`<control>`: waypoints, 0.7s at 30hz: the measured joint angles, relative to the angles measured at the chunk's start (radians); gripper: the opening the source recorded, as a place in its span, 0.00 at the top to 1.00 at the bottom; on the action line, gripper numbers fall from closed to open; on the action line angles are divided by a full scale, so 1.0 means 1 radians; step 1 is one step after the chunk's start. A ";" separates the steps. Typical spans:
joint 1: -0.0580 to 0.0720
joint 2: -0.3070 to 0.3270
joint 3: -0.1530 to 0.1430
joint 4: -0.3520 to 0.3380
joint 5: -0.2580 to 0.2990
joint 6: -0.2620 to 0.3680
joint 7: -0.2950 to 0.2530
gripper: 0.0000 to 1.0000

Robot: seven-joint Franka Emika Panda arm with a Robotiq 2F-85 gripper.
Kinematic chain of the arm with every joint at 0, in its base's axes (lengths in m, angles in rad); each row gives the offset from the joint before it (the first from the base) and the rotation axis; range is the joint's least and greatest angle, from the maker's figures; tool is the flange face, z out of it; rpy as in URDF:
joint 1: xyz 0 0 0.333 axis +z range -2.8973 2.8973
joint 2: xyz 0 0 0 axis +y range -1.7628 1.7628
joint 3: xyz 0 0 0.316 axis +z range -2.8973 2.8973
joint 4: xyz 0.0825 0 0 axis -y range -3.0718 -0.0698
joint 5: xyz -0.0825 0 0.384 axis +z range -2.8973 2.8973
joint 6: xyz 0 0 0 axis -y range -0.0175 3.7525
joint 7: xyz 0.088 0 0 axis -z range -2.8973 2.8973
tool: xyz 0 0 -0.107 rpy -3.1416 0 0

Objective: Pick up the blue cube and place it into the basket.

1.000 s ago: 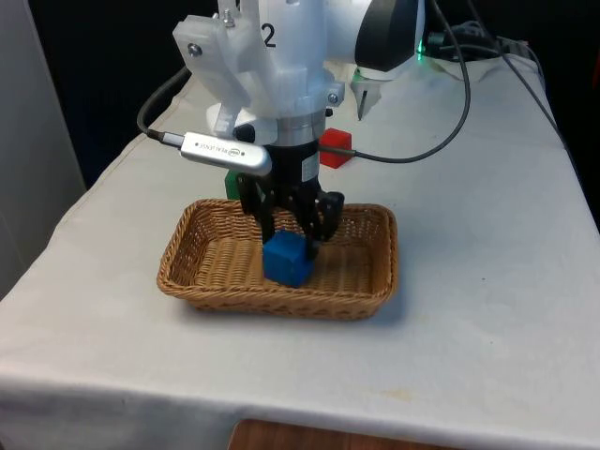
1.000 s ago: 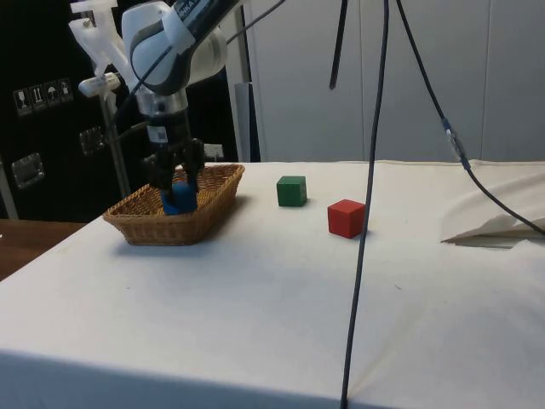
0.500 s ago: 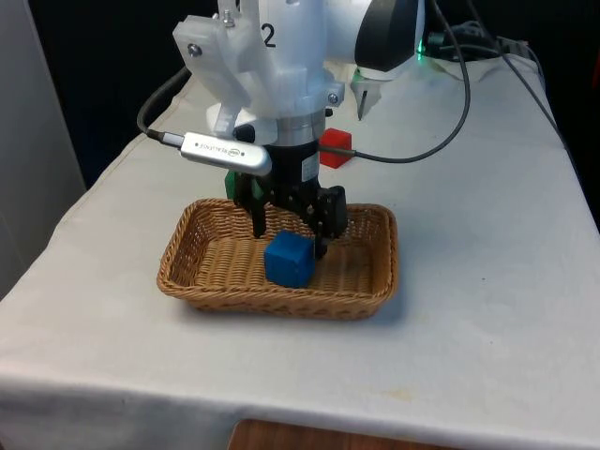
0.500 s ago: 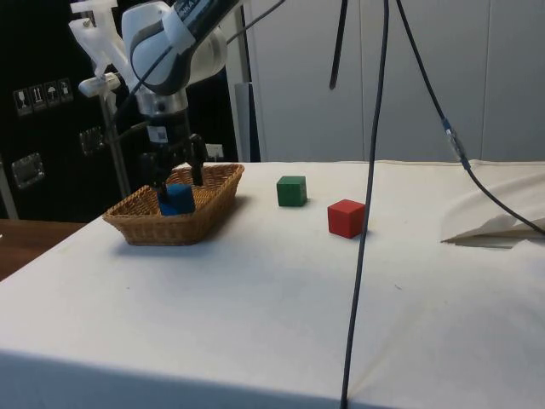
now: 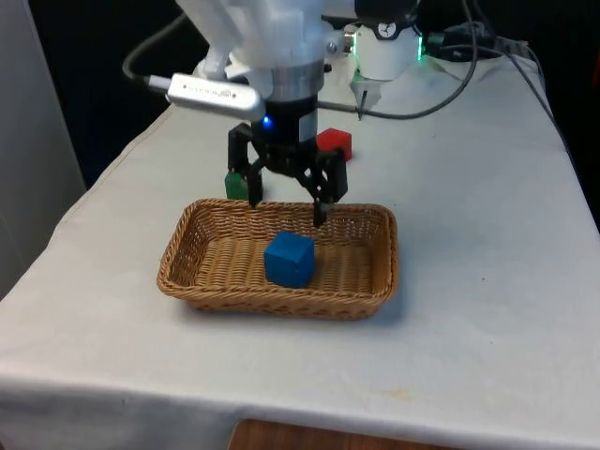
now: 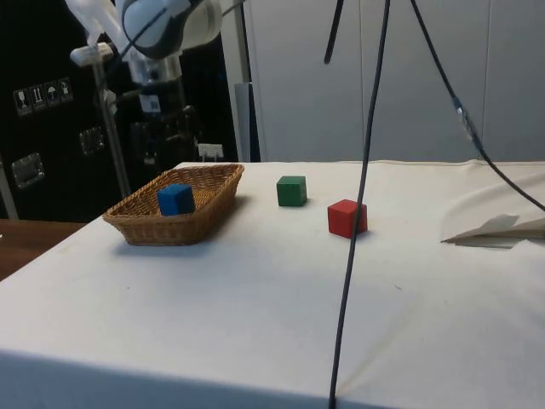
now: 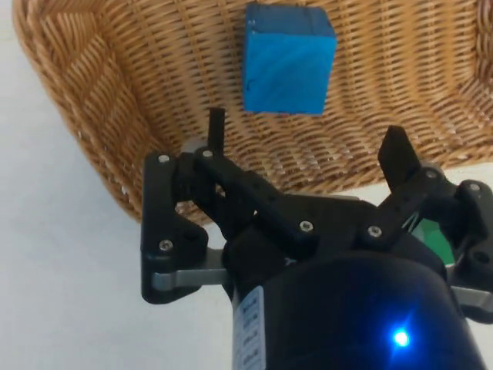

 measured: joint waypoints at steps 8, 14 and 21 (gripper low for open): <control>0.010 -0.051 0.000 -0.006 -0.017 -0.052 -0.003 0.00; 0.022 -0.085 0.001 -0.014 -0.038 -0.072 -0.005 0.00; 0.032 -0.109 0.003 -0.012 -0.049 -0.088 -0.023 0.00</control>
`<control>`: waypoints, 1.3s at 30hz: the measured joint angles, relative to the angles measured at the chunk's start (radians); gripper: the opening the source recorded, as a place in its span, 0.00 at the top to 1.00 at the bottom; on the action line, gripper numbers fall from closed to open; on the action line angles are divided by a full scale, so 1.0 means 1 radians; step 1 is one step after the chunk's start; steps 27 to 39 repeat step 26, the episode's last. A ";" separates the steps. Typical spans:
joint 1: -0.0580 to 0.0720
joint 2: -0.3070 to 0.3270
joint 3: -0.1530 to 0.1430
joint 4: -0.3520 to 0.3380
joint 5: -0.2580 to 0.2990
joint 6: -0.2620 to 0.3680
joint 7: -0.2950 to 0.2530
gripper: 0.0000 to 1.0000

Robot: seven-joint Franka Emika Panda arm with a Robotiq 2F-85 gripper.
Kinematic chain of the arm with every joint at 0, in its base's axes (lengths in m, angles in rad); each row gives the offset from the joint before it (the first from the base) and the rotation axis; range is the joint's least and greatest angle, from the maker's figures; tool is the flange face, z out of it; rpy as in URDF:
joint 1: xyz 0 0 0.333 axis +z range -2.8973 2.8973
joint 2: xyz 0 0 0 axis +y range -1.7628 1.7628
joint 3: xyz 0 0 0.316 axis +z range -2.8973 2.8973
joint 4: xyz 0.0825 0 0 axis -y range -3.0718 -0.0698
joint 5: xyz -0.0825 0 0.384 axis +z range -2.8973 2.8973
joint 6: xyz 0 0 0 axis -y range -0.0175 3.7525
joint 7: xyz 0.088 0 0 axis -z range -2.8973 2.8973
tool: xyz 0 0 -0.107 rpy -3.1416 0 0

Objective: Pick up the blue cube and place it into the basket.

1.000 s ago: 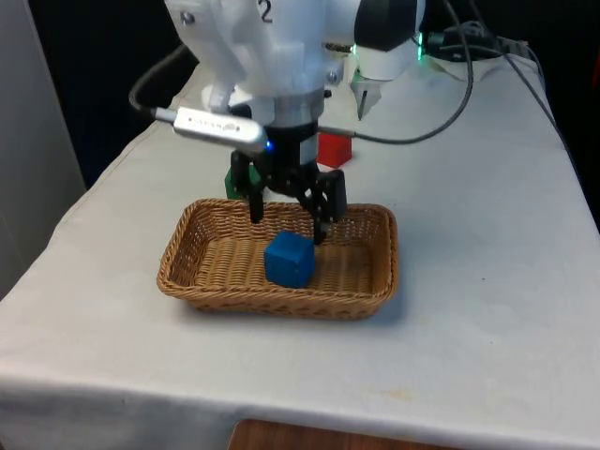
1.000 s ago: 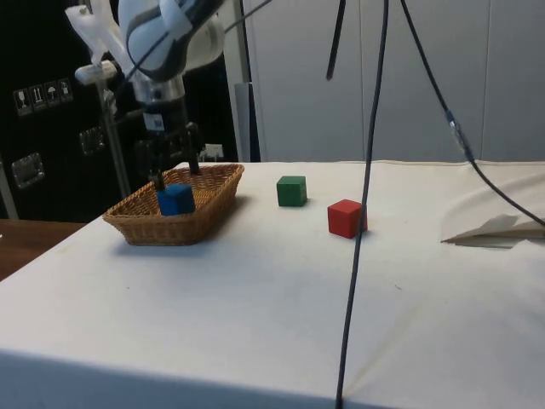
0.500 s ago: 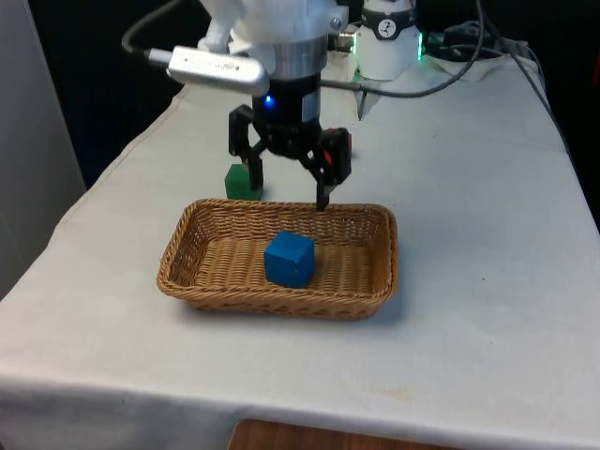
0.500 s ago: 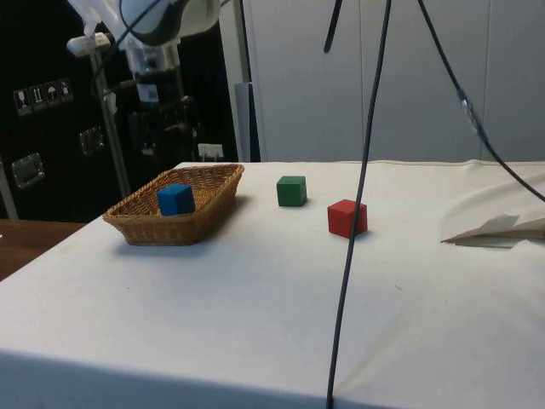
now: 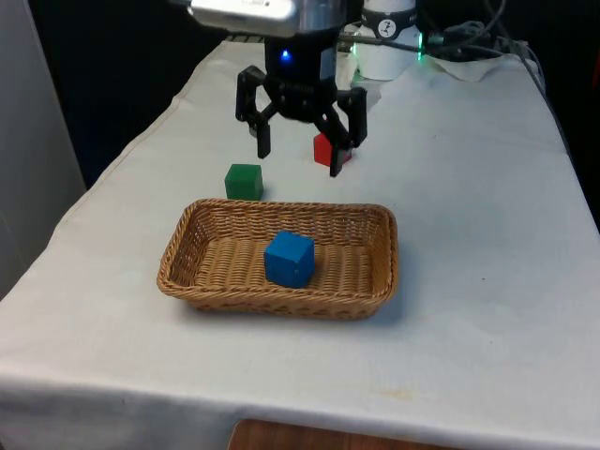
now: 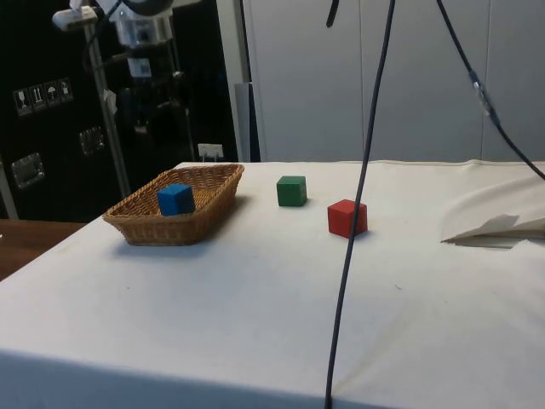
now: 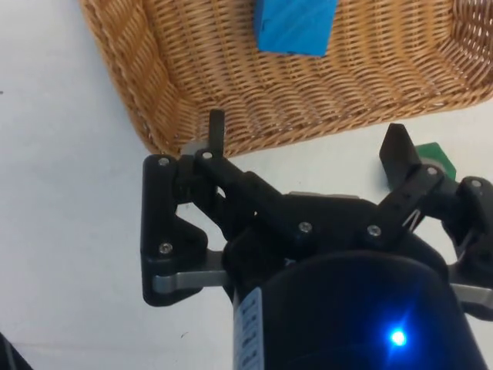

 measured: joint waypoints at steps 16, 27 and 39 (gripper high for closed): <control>0.033 -0.034 0.015 0.001 -0.016 -0.020 -0.027 0.00; 0.043 -0.072 0.025 -0.008 -0.026 -0.049 -0.038 0.00; 0.043 -0.072 0.025 -0.008 -0.026 -0.049 -0.038 0.00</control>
